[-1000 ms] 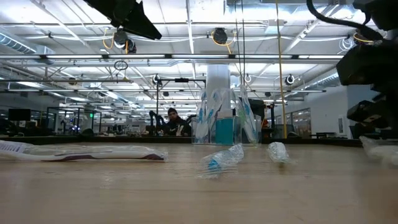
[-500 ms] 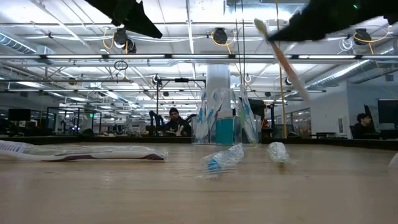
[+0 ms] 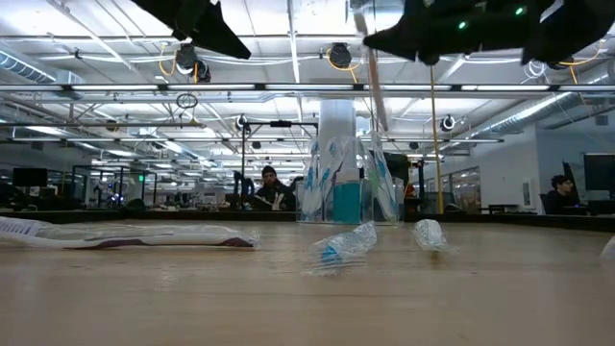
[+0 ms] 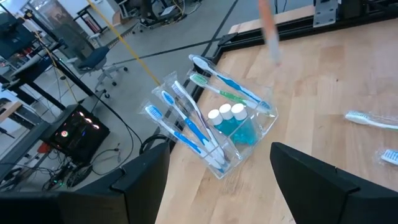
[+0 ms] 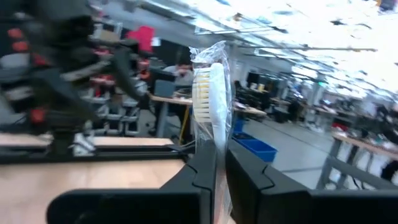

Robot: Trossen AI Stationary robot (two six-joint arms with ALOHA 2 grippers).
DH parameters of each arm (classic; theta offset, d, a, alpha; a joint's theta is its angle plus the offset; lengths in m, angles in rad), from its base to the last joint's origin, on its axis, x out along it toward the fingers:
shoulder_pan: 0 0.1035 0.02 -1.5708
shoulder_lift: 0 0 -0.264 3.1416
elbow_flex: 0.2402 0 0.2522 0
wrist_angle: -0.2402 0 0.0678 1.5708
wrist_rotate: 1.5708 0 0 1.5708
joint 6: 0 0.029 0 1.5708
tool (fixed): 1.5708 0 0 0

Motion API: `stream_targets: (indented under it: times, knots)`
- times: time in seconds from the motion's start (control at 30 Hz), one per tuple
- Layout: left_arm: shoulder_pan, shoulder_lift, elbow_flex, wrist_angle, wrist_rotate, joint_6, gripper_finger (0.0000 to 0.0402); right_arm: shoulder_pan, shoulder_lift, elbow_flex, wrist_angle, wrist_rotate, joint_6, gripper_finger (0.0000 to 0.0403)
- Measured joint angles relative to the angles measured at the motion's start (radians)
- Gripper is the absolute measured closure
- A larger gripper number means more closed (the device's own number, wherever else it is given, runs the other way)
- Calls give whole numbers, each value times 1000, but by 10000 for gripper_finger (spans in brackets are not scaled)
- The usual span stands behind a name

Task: Pick & Place toothbrushing station
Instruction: Put the orange toothbrush into the transparent organizer

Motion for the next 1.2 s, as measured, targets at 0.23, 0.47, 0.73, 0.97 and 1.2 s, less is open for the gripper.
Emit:
stream_targets:
  times: [0.23, 0.47, 0.73, 0.97, 1.2]
  knots:
    - [0, 0, 0, 0, 0, -4, 121, -109, 206, 0, 198, 55, 124, 391]
    - [0, 0, 0, 0, 0, -4, 121, -169, 293, 0, 203, 214, 197, 390]
    - [0, 0, 0, -1, 0, -4, 121, -174, 295, 0, 30, 430, 361, 390]
    - [0, 0, 0, -1, 0, -4, 121, -175, 294, 0, -95, 446, 525, 390]
    - [0, 0, 0, -2, 0, -3, 121, -175, 295, 0, -121, 447, 542, 388]
